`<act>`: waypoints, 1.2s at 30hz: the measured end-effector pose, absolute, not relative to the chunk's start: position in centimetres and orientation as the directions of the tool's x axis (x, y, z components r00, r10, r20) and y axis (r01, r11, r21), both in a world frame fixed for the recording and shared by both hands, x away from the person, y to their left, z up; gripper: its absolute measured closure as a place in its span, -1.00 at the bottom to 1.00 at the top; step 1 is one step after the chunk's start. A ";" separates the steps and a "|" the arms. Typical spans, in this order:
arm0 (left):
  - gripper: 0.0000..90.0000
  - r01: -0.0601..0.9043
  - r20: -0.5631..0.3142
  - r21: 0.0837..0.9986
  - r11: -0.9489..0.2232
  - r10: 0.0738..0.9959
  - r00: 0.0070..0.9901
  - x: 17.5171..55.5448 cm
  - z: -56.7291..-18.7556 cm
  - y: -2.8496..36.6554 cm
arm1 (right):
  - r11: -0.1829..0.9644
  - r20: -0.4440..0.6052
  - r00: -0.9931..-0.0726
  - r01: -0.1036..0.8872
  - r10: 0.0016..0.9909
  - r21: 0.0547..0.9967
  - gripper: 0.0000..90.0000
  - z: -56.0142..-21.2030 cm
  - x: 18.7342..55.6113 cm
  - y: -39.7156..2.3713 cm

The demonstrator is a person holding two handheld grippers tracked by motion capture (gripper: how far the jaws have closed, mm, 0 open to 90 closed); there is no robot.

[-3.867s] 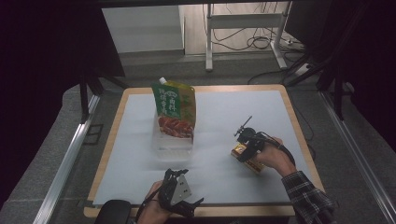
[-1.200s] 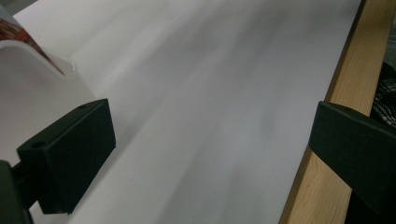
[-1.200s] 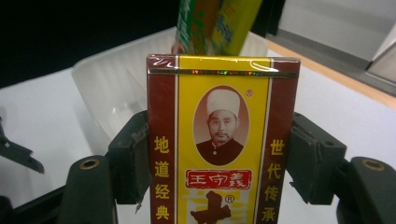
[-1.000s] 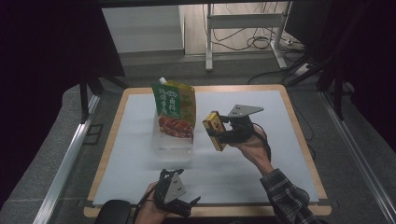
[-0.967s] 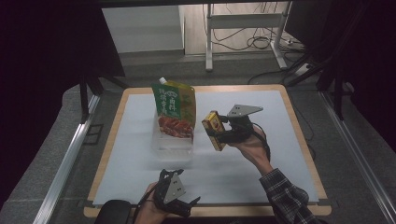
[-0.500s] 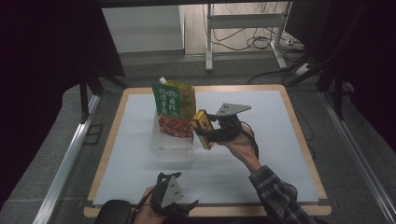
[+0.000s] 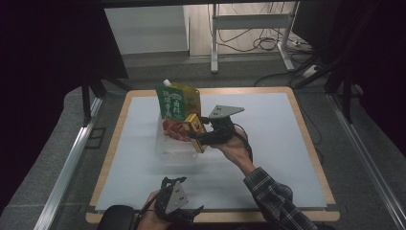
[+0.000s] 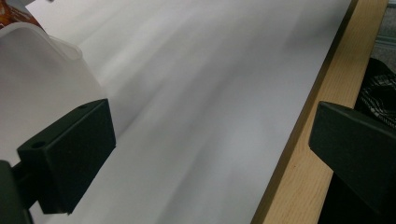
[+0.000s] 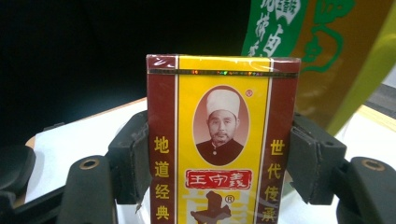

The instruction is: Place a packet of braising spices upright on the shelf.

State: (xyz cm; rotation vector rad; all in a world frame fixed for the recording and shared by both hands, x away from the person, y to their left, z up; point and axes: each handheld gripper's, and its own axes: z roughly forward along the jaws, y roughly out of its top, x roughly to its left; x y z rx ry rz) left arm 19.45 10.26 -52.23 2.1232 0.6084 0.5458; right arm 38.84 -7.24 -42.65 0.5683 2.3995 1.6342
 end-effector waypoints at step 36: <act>-0.99 0.218 0.171 0.812 -0.542 0.577 0.799 19.4 -52.3 10.1 | 0.312 0.081 -0.916 0.215 0.392 0.925 -0.29 -46.2 39.0 -1.9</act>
